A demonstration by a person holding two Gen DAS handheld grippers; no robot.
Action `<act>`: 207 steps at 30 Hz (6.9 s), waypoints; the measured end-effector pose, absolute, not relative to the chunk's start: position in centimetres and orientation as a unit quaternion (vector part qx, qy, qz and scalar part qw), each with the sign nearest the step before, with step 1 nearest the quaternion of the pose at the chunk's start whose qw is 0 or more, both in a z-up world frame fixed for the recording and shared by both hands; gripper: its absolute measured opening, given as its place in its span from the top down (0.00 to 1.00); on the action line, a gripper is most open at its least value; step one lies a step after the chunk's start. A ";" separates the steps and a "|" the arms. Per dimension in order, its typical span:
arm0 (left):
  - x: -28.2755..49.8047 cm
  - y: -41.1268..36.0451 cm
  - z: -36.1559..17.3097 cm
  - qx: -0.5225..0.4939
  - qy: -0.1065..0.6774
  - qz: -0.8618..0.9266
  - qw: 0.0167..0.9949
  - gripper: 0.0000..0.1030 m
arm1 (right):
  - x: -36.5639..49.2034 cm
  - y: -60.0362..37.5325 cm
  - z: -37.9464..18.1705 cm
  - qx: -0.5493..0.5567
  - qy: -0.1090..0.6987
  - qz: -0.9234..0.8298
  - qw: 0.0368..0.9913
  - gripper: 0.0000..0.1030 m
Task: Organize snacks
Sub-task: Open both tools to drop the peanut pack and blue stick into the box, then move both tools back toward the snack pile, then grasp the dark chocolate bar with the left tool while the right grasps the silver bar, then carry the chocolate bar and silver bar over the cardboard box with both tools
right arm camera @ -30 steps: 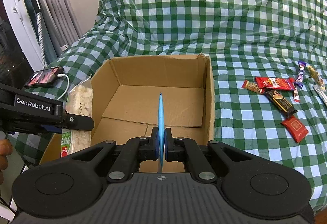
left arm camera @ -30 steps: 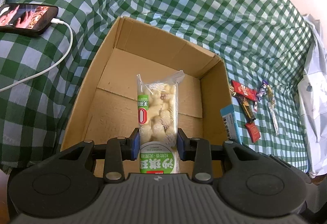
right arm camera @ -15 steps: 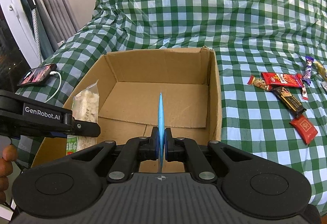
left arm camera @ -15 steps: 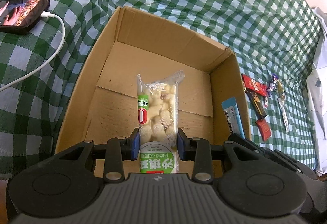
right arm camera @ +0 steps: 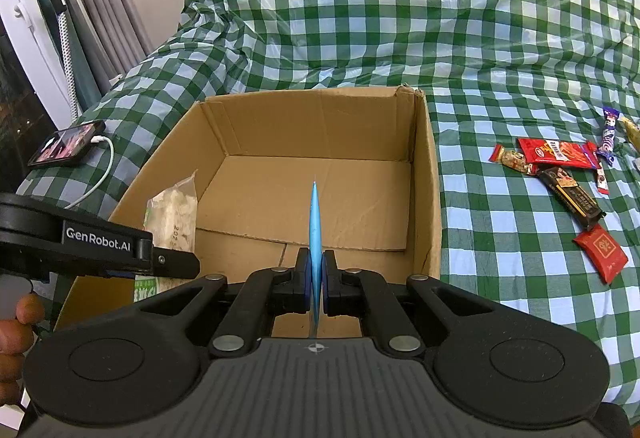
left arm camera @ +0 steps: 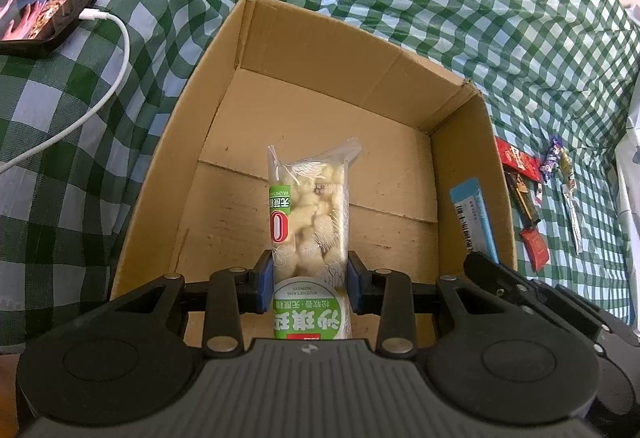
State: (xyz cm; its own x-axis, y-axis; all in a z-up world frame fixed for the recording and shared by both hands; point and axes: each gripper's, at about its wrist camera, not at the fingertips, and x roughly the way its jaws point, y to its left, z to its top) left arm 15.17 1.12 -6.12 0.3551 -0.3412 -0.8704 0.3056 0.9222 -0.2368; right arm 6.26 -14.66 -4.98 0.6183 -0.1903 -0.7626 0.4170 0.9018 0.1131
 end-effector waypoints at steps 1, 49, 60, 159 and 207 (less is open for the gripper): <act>15.3 1.1 -6.1 -0.017 0.531 -0.196 0.824 0.61 | 6.3 -14.7 -4.9 0.141 0.401 -0.172 0.888 0.94; 0.9 8.1 2.5 -0.018 0.434 -0.209 0.876 0.00 | -6.3 -8.6 3.2 0.151 0.337 -0.220 0.903 0.07; -0.6 7.9 3.5 -0.009 0.420 -0.212 0.882 0.00 | -8.8 -8.2 4.1 0.158 0.314 -0.225 0.909 0.06; 7.5 -25.7 -0.3 0.147 0.437 -0.312 0.831 0.59 | -9.6 -38.9 -2.3 0.113 0.261 -0.344 0.895 0.77; -2.3 9.6 4.0 0.005 0.401 -0.200 0.894 0.59 | -9.0 -3.9 3.9 0.081 0.341 -0.140 0.926 0.77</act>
State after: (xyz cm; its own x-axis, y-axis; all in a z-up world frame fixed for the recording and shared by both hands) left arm -2.33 9.57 4.02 0.5983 -0.3541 -0.7188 0.3627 0.9196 -0.1512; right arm -9.04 -3.92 3.89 0.7289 -0.2036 -0.6537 0.3135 0.9480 0.0543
